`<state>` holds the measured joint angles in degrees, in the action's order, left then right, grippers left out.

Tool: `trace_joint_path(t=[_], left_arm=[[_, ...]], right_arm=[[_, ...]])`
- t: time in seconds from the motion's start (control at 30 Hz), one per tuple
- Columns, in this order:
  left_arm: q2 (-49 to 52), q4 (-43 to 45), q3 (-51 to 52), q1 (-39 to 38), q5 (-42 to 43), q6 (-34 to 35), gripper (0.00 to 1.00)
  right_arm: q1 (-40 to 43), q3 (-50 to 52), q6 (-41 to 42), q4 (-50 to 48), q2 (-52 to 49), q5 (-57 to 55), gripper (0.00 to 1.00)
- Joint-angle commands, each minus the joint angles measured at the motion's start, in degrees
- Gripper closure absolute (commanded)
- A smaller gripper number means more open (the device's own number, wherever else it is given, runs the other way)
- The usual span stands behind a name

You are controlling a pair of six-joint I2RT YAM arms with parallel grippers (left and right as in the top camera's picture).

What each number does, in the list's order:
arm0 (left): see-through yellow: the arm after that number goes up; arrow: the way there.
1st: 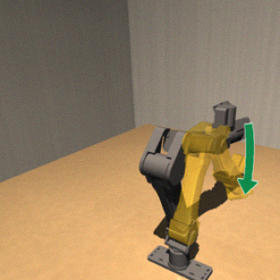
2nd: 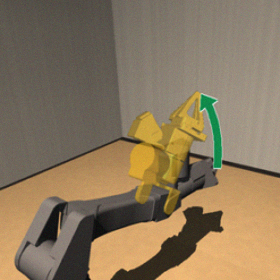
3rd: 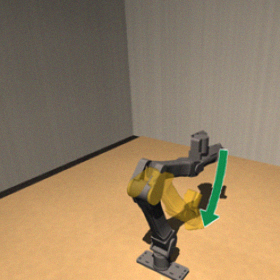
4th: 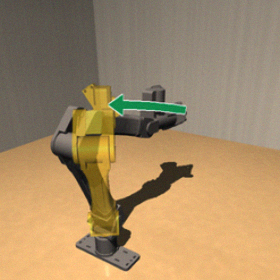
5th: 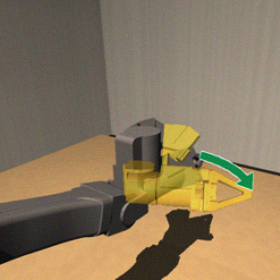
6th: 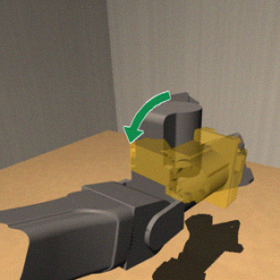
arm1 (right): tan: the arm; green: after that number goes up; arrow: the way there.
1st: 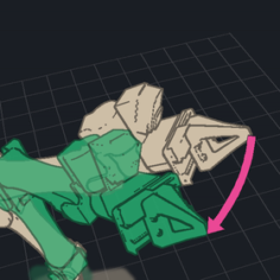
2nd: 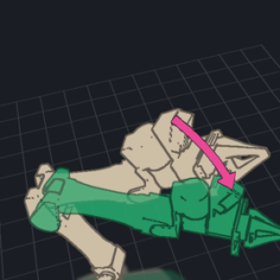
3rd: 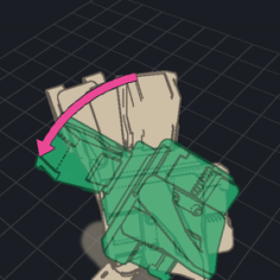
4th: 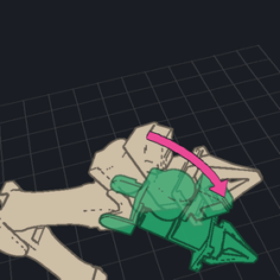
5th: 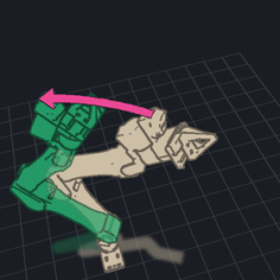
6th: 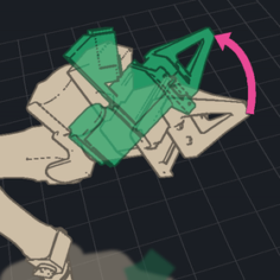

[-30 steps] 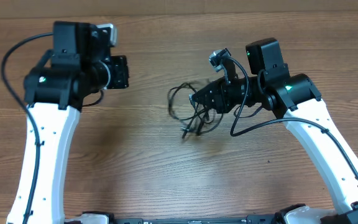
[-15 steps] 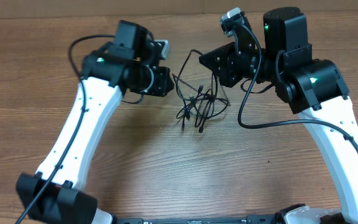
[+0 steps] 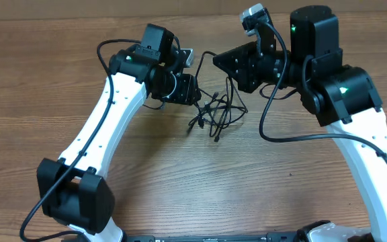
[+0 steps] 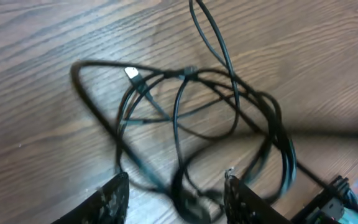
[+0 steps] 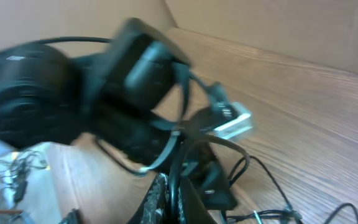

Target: Untangle cables

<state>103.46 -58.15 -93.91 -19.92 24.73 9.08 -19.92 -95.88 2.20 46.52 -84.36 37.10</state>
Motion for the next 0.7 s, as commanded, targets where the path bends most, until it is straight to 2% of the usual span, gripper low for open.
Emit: trace_joint_path(t=[0.0,0.1,0.17,0.23,0.3,0.4,0.43,0.67], left_arm=[[2.03,2.14,-1.05,-0.74,1.03,0.2,0.51],[2.19,3.65,-1.05,-0.74,-0.39,0.13,0.53],[2.03,3.65,-1.09,-0.5,-2.95,0.09,0.65],[1.7,1.55,-1.09,0.28,-9.53,-0.15,0.78],[1.11,-1.51,-1.09,1.38,-17.05,0.17,0.85],[-0.33,-6.16,-1.09,3.85,-23.08,0.11,0.87],[-0.87,-7.13,-1.09,4.76,-23.58,0.04,0.87],[-4.94,-9.05,-1.09,9.03,-23.23,-0.35,0.87]], right_arm=[[0.0,-1.77,0.81,-0.9,2.14,5.49,0.96],[0.0,-1.77,0.81,-1.07,2.38,5.75,0.96],[0.22,-1.77,0.83,-1.03,2.78,2.51,0.96],[1.05,-1.77,0.9,-0.52,3.52,-6.36,0.96],[2.43,-1.77,4.46,0.37,4.31,-20.63,0.96],[6.64,-1.77,18.34,3.06,5.18,-46.16,0.96],[8.33,-1.77,20.83,4.04,5.2,-50.31,0.96],[17.14,-1.75,21.86,11.98,5.16,-52.48,0.96]])
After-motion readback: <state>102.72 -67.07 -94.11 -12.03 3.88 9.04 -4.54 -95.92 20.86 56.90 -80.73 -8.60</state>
